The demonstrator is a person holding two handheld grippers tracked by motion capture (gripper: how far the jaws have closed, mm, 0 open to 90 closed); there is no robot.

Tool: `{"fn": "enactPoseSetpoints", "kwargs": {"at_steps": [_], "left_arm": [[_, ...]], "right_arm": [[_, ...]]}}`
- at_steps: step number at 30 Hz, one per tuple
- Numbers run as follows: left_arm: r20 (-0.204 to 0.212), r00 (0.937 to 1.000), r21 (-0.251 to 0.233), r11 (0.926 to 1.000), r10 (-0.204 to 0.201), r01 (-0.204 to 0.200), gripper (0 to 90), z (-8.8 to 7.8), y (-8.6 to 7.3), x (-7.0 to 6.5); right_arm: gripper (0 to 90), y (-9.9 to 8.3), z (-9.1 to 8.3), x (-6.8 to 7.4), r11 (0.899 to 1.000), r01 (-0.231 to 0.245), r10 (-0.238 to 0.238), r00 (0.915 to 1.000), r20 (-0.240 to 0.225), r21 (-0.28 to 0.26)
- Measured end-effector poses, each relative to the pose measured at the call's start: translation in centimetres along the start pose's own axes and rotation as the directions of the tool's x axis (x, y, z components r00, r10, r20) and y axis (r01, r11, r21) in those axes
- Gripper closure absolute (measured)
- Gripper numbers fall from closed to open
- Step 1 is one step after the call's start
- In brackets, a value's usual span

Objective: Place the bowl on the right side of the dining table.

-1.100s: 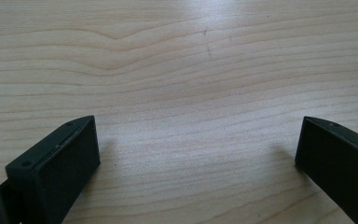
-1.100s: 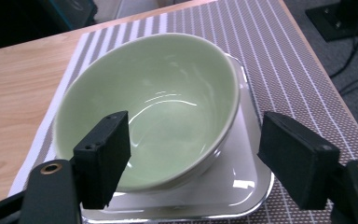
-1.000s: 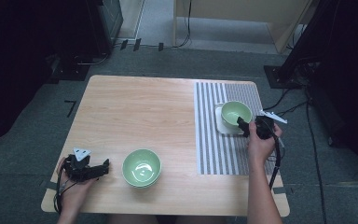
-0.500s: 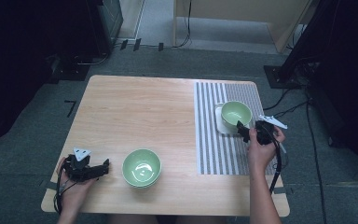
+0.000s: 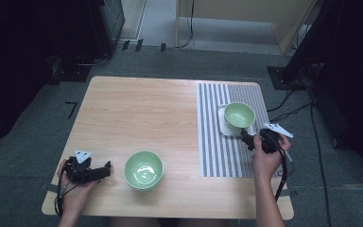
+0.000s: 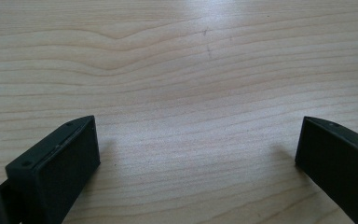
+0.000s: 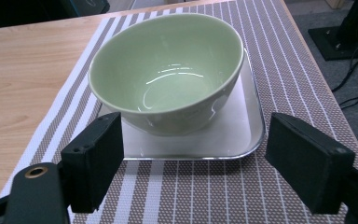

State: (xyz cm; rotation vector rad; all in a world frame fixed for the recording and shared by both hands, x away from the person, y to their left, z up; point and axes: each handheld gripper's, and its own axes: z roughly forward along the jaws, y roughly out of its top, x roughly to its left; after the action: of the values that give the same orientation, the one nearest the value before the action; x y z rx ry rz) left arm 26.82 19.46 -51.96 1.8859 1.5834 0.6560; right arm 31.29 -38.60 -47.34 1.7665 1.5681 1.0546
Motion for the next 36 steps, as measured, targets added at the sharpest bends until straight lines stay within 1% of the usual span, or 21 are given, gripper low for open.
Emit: {"fn": "enactPoseSetpoints", "kwargs": {"at_steps": [2, 4, 7, 21, 36], "left_arm": [[0.0, 1.0, -0.001, 1.0, -0.001, 0.001, 0.0, 0.0, 0.0, 0.0], [0.0, 1.0, 0.0, 1.0, 0.0, 0.0, 0.0, 0.0, 0.0, 0.0], [0.0, 1.0, -0.001, 1.0, -0.002, 0.002, 0.0, 0.0, 0.0, 0.0], [0.0, 1.0, 0.001, 1.0, 0.0, 0.0, 0.0, 0.0, 0.0, 0.0], [0.0, 1.0, 0.0, 1.0, 0.0, 0.0, 0.0, 0.0, 0.0, 0.0]], "right_arm": [[19.7, -0.2, -0.1, 0.0, 1.0, 0.015, -0.015, 0.9998, 0.01, -0.001], [19.7, -0.4, -0.3, 0.0, 1.0, 0.025, -0.025, 0.9997, 0.009, -0.001], [19.8, -0.7, -0.5, 0.0, 1.0, 0.02, -0.02, 0.9998, 0.009, -0.003], [20.1, -2.1, -1.5, -0.6, 1.0, 0.028, -0.028, 0.9996, 0.007, 0.003], [20.5, -3.5, -2.4, -1.3, 1.0, 0.02, -0.02, 0.9997, 0.015, 0.006]]}}
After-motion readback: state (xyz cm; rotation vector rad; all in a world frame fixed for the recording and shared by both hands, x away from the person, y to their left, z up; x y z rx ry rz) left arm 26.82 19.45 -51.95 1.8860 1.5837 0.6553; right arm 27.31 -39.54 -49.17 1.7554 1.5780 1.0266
